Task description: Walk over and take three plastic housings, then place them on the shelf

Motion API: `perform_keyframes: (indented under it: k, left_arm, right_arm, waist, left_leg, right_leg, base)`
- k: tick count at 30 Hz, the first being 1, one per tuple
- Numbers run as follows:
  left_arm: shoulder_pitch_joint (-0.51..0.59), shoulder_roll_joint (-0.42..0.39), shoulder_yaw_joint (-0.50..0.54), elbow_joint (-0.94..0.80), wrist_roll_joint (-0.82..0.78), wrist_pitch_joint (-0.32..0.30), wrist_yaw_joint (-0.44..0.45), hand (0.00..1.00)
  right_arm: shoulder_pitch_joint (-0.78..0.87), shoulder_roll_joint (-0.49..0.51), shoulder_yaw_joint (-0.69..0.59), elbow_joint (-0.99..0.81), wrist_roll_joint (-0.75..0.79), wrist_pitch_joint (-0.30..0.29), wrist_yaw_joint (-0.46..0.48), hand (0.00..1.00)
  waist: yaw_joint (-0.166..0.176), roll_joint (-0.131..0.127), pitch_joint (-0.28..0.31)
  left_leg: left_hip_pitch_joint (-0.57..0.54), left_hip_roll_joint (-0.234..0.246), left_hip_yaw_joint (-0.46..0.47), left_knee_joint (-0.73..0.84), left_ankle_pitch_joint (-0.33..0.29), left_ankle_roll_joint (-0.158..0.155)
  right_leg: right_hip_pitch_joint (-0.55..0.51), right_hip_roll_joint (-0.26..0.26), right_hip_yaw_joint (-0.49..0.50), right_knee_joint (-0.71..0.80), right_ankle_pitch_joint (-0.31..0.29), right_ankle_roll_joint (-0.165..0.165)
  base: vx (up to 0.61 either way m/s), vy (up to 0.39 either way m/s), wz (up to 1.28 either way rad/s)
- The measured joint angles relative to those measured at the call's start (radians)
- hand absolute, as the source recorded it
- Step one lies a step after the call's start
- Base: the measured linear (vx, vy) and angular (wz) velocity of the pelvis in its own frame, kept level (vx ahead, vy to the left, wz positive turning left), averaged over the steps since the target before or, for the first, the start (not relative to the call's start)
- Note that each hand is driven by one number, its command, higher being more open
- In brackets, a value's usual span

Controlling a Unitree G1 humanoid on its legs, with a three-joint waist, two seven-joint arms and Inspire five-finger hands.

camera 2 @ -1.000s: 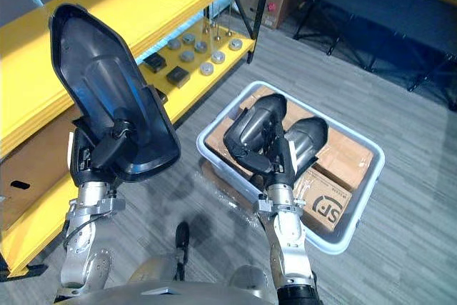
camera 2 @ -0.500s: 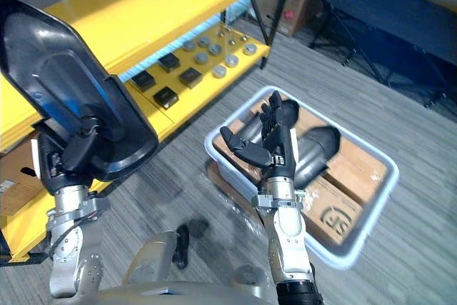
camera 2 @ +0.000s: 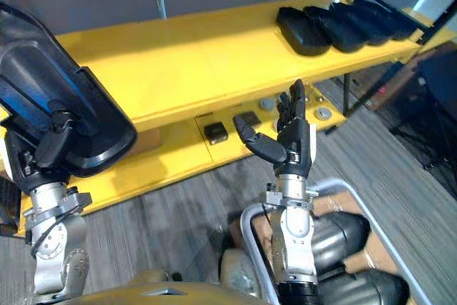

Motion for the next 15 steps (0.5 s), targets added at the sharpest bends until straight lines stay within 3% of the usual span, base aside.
perform_keyframes:
  k: [2,4,5,6,7,8,15]
  left_arm:
    - [-0.004,-0.029,-0.039,0.01,0.0,0.002,-0.04,0.0]
    - [-0.01,-0.034,-0.059,0.011,0.0,0.003,-0.077,0.0]
    - [-0.019,-0.029,-0.064,0.012,0.001,0.003,-0.101,0.0]
    - [-0.026,-0.023,-0.065,0.01,0.003,0.002,-0.115,0.0]
    - [-0.033,-0.019,-0.065,0.007,0.003,0.002,-0.12,0.0]
    - [-0.04,-0.018,-0.062,0.007,0.002,0.001,-0.122,0.0]
    - [-0.039,-0.011,-0.065,0.007,0.0,0.003,-0.118,0.0]
  right_arm:
    - [-0.001,-0.022,-0.059,0.0,0.003,0.0,-0.004,1.0]
    - [0.013,-0.016,-0.11,-0.001,0.009,0.001,-0.017,1.0]
    - [0.023,-0.009,-0.138,0.0,0.01,0.001,-0.026,1.0]
    - [0.023,0.004,-0.162,0.0,0.011,0.001,-0.033,1.0]
    - [0.021,0.009,-0.176,-0.001,0.012,0.001,-0.034,1.0]
    - [0.024,0.027,-0.185,0.002,0.02,0.004,-0.036,1.0]
    - [0.045,0.111,-0.132,-0.004,0.04,0.003,-0.031,1.0]
  waist:
    - [-0.02,0.026,-0.013]
    - [-0.023,0.026,-0.012]
    - [-0.022,0.021,-0.011]
    - [-0.025,0.026,-0.013]
    - [-0.028,0.035,-0.013]
    - [-0.017,0.032,-0.012]
    - [-0.02,0.011,-0.017]
  left_leg:
    - [0.014,0.038,0.084,-0.031,0.014,-0.015]
    - [0.027,0.042,0.139,-0.015,0.033,-0.021]
    - [0.013,0.04,0.159,-0.006,0.016,-0.003]
    - [0.025,0.063,0.182,-0.1,0.03,0.006]
    - [0.036,0.087,0.196,-0.176,0.087,0.005]
    - [0.054,0.073,0.221,-0.211,0.115,0.034]
    - [0.048,0.028,0.259,-0.226,0.122,0.043]
  right_leg:
    - [0.049,0.011,-0.04,-0.054,0.008,-0.012]
    - [0.092,0.0,-0.052,-0.081,0.01,-0.016]
    - [0.117,-0.021,-0.059,-0.095,0.01,-0.016]
    - [0.116,-0.024,-0.066,-0.091,0.01,-0.015]
    - [0.115,-0.022,-0.071,-0.091,0.01,-0.015]
    - [0.111,-0.034,-0.06,-0.092,0.014,0.0]
    - [0.121,-0.079,-0.045,-0.16,0.037,0.034]
  base:
    - [0.26,-0.095,0.4]
    - [0.19,-0.009,0.3]
    - [0.14,0.05,0.32]
    - [0.06,0.053,0.25]
    - [0.04,0.086,-0.03]
    - [0.0,0.122,-0.09]
    - [-0.03,0.073,-0.11]
